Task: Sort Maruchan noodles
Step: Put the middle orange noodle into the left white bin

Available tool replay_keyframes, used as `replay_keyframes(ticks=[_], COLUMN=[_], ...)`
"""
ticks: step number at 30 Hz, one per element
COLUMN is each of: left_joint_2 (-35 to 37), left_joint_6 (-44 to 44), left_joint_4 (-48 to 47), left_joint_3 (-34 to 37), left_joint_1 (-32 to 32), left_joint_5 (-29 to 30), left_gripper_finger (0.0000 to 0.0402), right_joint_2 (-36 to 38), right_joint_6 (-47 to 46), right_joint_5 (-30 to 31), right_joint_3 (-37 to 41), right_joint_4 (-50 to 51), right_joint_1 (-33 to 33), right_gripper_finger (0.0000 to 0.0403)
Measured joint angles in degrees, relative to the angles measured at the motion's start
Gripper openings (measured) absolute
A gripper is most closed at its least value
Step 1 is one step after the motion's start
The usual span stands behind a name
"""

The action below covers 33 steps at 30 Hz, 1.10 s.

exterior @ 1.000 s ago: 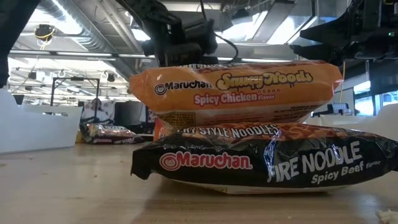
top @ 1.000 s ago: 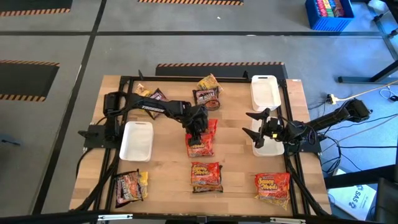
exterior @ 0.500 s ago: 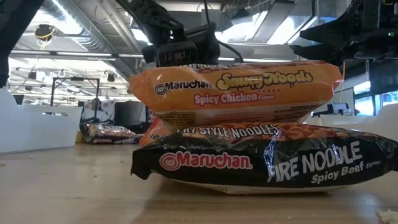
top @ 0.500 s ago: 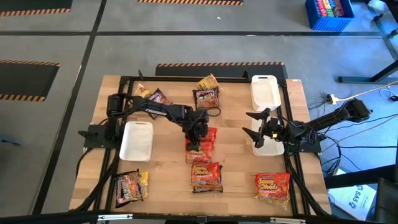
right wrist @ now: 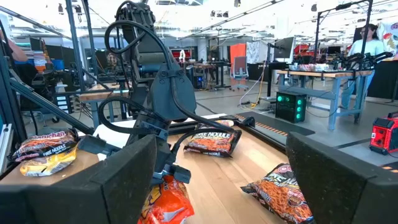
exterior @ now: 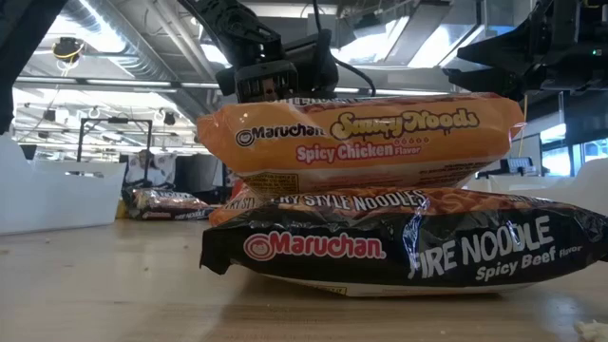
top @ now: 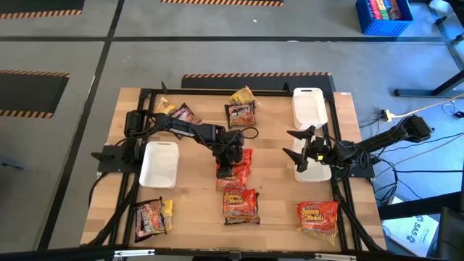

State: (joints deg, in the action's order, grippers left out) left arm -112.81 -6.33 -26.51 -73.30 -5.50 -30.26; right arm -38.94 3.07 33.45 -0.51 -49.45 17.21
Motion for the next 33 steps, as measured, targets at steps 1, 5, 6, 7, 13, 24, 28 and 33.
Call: replay_keyframes(ticks=[1,5,6,7,13,24,28,33], left_joint_2=[0.09,0.32,0.35,0.39,1.39,10.08,14.32,18.46], left_joint_6=[-0.03,-0.06,-0.07,-0.05,0.69,1.91,2.13,0.93], left_joint_4=[-0.06,-0.02,-0.01,0.03,-0.68,-7.5,-9.64,-10.55], left_joint_3=[0.0,0.0,0.0,0.0,0.0,0.11,0.11,0.09], left_joint_1=[0.0,0.45,0.66,0.85,2.35,5.59,7.62,10.48], left_joint_5=[0.2,1.52,2.04,2.43,6.28,24.03,30.91,37.68], left_gripper_finger=[0.0101,0.0081,0.0077,0.0074,0.0063,0.0055,0.0035,0.0027], right_joint_2=[0.0,0.0,0.02,0.01,0.01,-0.01,0.02,-1.11], right_joint_6=[0.0,0.0,0.0,0.0,0.0,-0.17,-2.05,-5.62], right_joint_5=[0.0,0.0,0.0,0.0,0.0,0.49,2.77,6.47], right_joint_3=[0.0,0.0,0.0,0.0,0.0,0.02,-0.12,-2.54], right_joint_4=[0.0,0.02,0.02,0.02,0.02,-0.04,-0.35,2.81], right_joint_1=[0.0,0.0,0.0,0.0,0.0,0.01,0.02,0.01], right_gripper_finger=[0.0339,0.0339,0.0339,0.0339,0.0339,0.0339,0.0339,0.0339])
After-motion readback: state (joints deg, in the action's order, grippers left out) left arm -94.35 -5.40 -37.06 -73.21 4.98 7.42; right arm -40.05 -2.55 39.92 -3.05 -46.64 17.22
